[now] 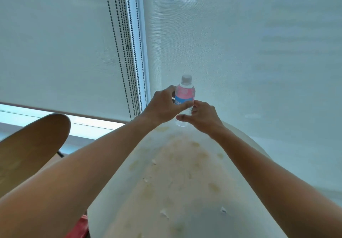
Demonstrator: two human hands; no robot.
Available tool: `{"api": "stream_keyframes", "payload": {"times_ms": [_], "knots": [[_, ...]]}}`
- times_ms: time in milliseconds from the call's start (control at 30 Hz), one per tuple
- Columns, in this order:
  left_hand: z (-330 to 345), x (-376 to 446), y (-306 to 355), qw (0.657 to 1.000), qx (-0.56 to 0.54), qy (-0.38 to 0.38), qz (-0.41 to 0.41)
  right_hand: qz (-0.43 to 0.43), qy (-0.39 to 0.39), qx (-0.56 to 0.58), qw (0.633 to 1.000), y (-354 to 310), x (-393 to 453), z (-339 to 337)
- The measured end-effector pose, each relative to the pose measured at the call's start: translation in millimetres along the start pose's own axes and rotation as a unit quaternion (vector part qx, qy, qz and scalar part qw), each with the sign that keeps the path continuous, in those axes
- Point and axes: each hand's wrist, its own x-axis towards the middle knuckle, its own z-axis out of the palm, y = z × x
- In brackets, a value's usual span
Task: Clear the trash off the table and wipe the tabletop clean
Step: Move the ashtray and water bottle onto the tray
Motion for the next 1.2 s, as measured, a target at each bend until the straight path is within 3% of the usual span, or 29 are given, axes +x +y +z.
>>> {"api": "stream_keyframes", "payload": {"times_ms": [333,833,1200], "knots": [[-80,-48,-1,0.998,0.035,0.025,0.043,-0.025,0.014,-0.001,1.000,-73,-47,20],[-201,-143,-87,0.996,0.049,0.039,0.063,-0.062,0.005,-0.029,0.998,-181,-105,133],[-257,-201,-163,0.997,0.058,0.053,0.022,-0.066,-0.070,-0.014,0.995,-236,-119,226]]}}
